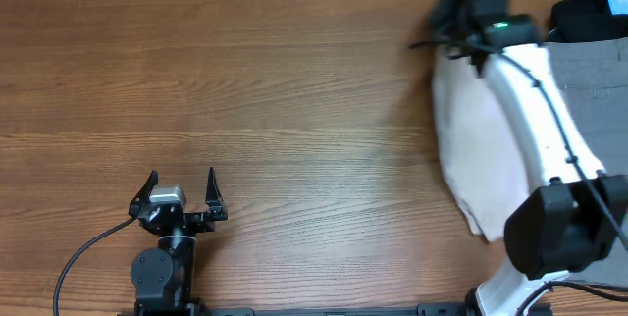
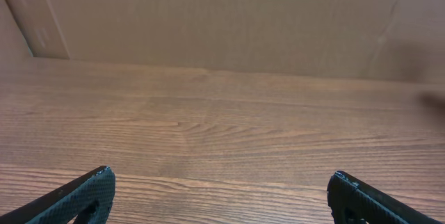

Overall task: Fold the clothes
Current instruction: 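Drag the beige pants left onto the table center with the right gripper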

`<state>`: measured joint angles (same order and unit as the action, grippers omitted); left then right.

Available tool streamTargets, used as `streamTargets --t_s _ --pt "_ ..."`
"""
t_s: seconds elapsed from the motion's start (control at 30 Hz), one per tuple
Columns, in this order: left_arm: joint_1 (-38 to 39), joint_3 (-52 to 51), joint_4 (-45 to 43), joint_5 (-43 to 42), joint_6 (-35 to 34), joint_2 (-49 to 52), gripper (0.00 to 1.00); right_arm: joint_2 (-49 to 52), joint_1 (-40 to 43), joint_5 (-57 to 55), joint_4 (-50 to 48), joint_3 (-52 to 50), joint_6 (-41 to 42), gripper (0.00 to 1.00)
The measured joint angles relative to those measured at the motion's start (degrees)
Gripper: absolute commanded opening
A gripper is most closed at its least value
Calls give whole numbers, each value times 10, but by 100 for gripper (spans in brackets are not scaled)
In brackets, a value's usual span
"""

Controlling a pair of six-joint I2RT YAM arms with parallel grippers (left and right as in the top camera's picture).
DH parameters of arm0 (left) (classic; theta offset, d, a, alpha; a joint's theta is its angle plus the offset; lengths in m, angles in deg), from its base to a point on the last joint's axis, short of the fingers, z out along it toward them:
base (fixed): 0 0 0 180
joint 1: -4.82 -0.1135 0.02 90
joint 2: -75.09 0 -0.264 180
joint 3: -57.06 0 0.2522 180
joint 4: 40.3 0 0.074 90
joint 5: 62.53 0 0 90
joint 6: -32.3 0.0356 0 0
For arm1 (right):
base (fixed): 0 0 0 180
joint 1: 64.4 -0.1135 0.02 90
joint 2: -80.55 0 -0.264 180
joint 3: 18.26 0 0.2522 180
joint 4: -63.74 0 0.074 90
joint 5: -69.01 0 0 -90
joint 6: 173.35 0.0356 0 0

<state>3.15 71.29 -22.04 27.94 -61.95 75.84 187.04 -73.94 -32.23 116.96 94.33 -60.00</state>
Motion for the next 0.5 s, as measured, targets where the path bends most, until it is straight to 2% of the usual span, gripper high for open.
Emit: streamTargets --t_s 0.27,0.5 --pt "0 0 0 0 0 0 100 14 -171 100 -27 0 61 4" --pt "0 0 0 0 0 0 100 80 -292 157 -39 0 97 4"
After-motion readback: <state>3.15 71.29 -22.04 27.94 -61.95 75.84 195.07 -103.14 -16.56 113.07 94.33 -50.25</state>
